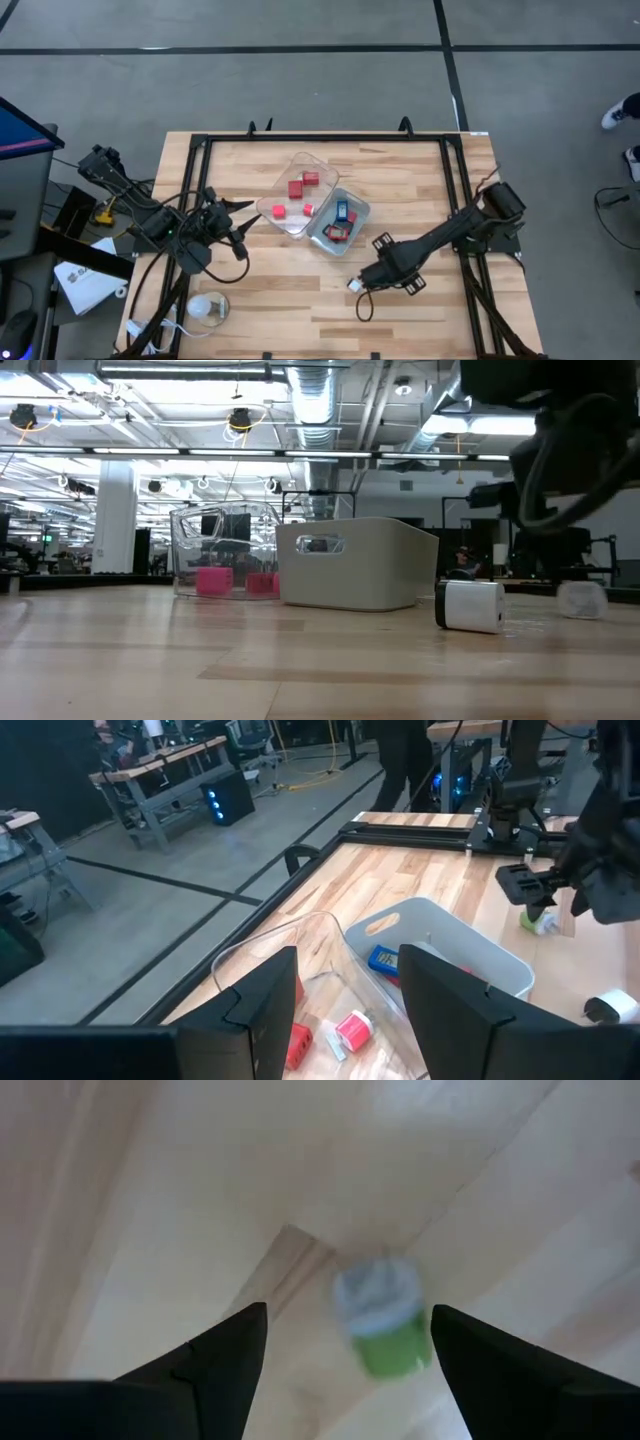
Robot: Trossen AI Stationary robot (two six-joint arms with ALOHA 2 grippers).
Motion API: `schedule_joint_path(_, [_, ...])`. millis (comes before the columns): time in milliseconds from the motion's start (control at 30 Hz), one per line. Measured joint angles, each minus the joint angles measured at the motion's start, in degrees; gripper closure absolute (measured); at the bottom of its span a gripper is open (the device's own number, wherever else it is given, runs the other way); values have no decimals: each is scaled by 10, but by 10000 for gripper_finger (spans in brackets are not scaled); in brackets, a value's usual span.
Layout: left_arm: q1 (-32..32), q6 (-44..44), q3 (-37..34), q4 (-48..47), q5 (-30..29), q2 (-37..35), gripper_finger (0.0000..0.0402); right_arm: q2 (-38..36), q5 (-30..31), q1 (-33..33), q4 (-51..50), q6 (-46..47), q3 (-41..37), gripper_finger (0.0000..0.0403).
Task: Pick & Place Office items
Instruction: Put the green charger adapter into the transparent bin
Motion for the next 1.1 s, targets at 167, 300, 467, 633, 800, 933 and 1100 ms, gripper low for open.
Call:
schedule_joint_path(167, [0,0,0,2,6,0,231,-6,-1,0,54,5,-26,127])
schedule_joint_path(300, [0,0,0,7,7,0,231,-12,6,-1,61,15,-74,127])
schedule_joint_path(467, [0,0,0,12,7,0,231,-17,7,0,84,16,-103,127])
schedule_joint_path(633, [0,0,0,14,7,0,231,-18,8,0,89,14,-103,128])
schedule_joint_path(800, [0,0,0,14,6,0,231,-19,8,1,91,28,-104,167])
schedule_joint_path(933, [0,1,0,14,6,0,231,-19,-10,1,92,41,-104,255])
schedule_joint_path(1100, [0,1,0,13,6,0,231,-18,-28,0,89,74,-95,280])
